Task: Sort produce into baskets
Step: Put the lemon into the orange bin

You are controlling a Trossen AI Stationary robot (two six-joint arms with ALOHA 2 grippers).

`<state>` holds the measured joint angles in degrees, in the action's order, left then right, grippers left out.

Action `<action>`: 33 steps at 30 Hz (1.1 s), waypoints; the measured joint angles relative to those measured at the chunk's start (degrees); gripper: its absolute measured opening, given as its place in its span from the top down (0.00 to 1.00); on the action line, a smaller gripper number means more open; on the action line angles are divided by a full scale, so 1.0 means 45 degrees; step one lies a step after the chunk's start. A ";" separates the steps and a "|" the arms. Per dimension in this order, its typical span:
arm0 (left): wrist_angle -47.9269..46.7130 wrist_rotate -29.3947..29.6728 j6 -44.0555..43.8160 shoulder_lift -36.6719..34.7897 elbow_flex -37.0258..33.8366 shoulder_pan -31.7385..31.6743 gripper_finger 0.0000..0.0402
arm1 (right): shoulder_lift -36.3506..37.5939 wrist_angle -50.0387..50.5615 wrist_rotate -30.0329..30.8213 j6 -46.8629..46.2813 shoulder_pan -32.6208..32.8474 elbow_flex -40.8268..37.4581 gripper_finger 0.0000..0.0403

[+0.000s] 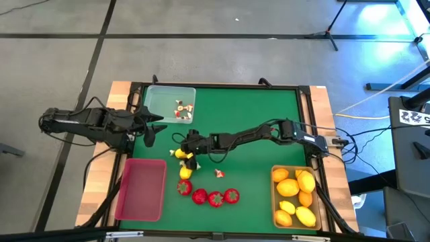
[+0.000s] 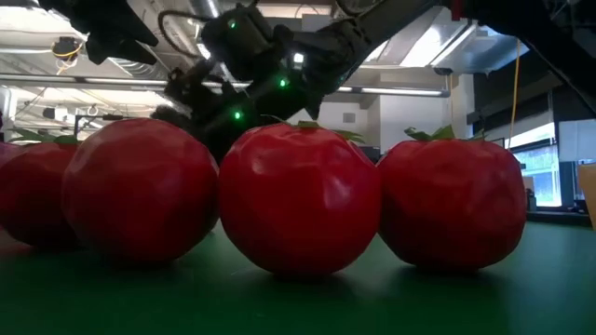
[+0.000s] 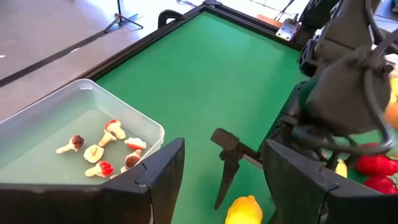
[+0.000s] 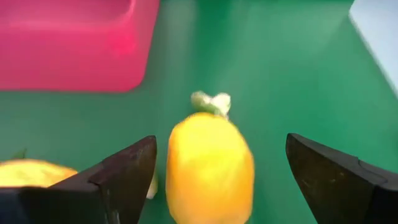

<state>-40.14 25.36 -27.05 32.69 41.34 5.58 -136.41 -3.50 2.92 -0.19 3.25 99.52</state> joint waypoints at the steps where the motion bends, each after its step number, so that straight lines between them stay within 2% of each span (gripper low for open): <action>1: -0.0005 0.0000 0.0000 0.0000 0.0000 0.0000 0.48 | -0.0078 0.0024 0.0000 0.0000 -0.0001 -0.0008 0.12; 9: -0.0005 0.0000 0.0001 0.0000 0.0000 0.0000 0.48 | -0.0310 0.0110 -0.0233 0.0002 -0.0066 -0.0010 0.15; 25: -0.0005 -0.0004 -0.0013 0.0000 0.0000 0.0000 0.48 | -0.0511 0.0106 -0.0438 -0.0010 -0.0063 -0.0018 0.58; 29: -0.0005 -0.0005 -0.0109 0.0001 0.0000 0.0000 0.48 | -0.0163 0.0376 -0.0432 -0.0039 -0.0058 -0.0018 0.60; 33: -0.0015 -0.0005 -0.0246 0.0000 0.0000 0.0000 0.48 | 0.0720 0.1475 -0.0432 -0.0011 -0.0053 -0.0016 0.56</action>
<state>-40.21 25.34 -28.16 32.69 41.34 5.58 -133.17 3.13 0.97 -0.23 3.01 99.44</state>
